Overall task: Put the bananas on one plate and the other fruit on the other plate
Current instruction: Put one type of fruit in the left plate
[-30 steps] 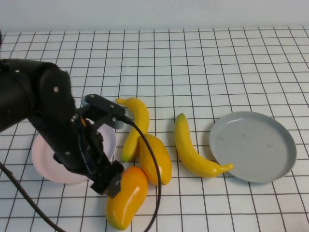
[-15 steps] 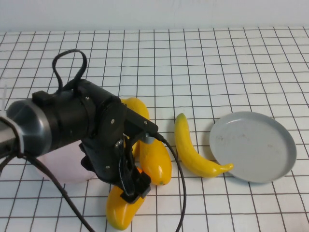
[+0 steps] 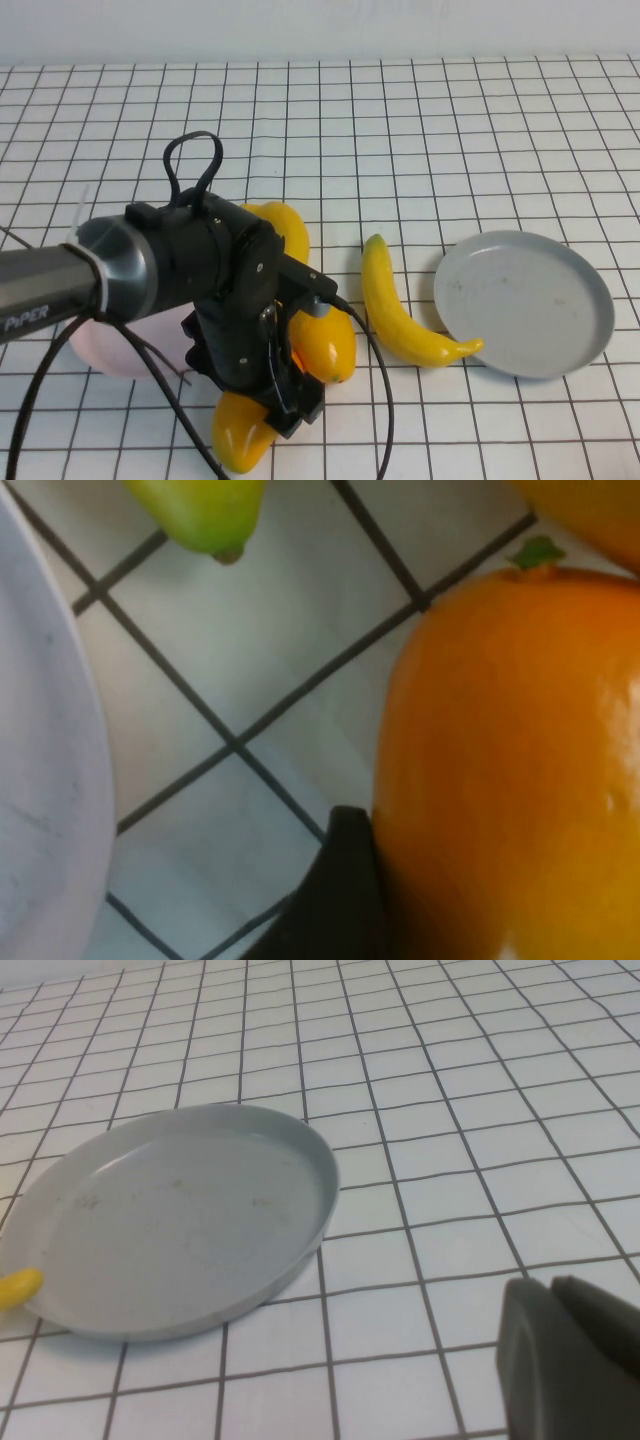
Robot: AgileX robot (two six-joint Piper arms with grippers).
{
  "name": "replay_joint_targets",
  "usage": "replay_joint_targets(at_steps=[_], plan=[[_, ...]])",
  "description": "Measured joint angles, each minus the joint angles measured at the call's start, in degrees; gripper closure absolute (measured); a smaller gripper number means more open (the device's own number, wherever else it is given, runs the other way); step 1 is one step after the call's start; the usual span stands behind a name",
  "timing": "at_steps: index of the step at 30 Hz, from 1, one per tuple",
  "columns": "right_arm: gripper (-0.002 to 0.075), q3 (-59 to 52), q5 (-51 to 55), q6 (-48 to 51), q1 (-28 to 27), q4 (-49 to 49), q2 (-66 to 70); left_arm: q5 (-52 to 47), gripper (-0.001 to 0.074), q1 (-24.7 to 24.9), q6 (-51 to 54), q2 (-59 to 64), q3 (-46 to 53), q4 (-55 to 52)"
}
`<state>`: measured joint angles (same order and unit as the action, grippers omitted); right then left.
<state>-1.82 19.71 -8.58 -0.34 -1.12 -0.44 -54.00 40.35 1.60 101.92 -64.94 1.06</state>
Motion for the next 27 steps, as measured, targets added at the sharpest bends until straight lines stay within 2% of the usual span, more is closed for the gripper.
replay_joint_targets(at_steps=[3, 8, 17, 20, 27], plan=[[0.0742, 0.0, 0.0, 0.0, 0.0, 0.0, 0.0, 0.0, 0.0165, 0.0, 0.0, 0.1, 0.0, -0.1], [0.0742, 0.0, 0.0, 0.0, 0.0, 0.0, 0.0, -3.0, 0.0163, 0.0, -2.0, -1.3, -1.4, -3.7], [0.0742, 0.0, 0.0, 0.0, 0.0, 0.0, 0.0, -9.4, 0.0163, -0.7, -14.9, -10.2, -11.3, -28.3], [0.0742, 0.0, 0.0, 0.0, 0.0, 0.0, 0.0, -8.8, 0.0163, -3.7, -18.1, -10.8, -13.1, -31.1], [0.0742, 0.0, 0.0, 0.0, 0.0, 0.0, 0.0, -4.0, 0.0163, -15.5, -18.0, -7.2, -13.2, -21.1]])
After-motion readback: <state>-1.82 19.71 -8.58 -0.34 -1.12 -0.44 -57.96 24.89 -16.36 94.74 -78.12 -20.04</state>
